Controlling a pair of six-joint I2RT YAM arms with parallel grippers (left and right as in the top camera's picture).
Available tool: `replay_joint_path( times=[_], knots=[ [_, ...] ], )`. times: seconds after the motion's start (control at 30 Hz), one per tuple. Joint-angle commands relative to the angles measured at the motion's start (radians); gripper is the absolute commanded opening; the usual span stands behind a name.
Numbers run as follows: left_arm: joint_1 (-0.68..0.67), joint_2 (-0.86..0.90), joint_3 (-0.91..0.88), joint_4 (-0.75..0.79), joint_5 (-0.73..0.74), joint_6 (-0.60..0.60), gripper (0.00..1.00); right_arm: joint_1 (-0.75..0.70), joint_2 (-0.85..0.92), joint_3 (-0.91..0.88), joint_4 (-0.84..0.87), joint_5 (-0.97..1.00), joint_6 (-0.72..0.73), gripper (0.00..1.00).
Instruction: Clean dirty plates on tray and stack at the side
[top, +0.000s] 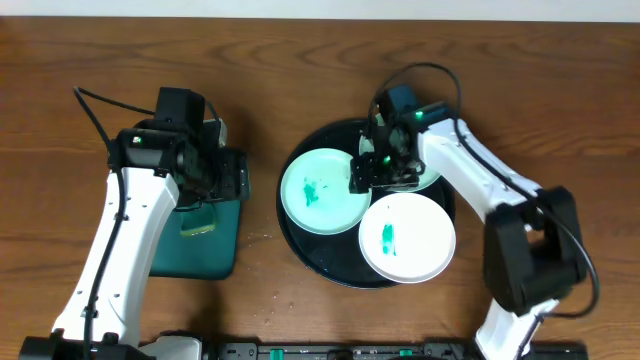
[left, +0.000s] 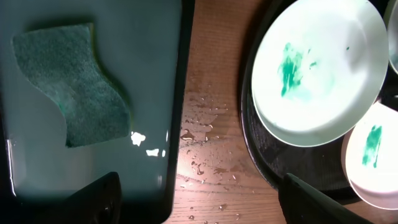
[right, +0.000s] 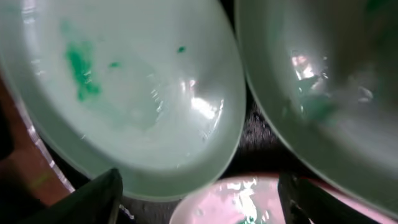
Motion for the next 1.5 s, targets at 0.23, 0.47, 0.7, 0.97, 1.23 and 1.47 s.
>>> replay_joint_path(
  times=[0.23,0.47,0.7,0.97,1.23,1.47],
  knots=[
    [0.004,0.002,0.022,-0.005,-0.006,0.02,0.81,0.024,0.055,0.014,0.077,-0.048,0.045,0.61],
    [0.004,0.002,0.022,-0.004,-0.006,0.02,0.81,0.049,0.056,0.013,0.093,-0.042,0.057,0.29],
    [0.004,0.002,0.022,-0.004,-0.006,0.02,0.81,0.071,0.056,0.003,0.084,0.056,0.157,0.27],
    [0.004,0.002,0.022,-0.004,-0.006,0.02,0.81,0.071,0.056,-0.017,0.072,0.128,0.185,0.3],
    [0.004,0.002,0.022,-0.003,-0.006,0.02,0.81,0.072,0.056,-0.137,0.217,0.076,0.195,0.26],
    [0.004,0.002,0.022,-0.003,-0.006,0.02,0.81,0.072,0.056,-0.155,0.246,0.068,0.183,0.01]
  ],
)
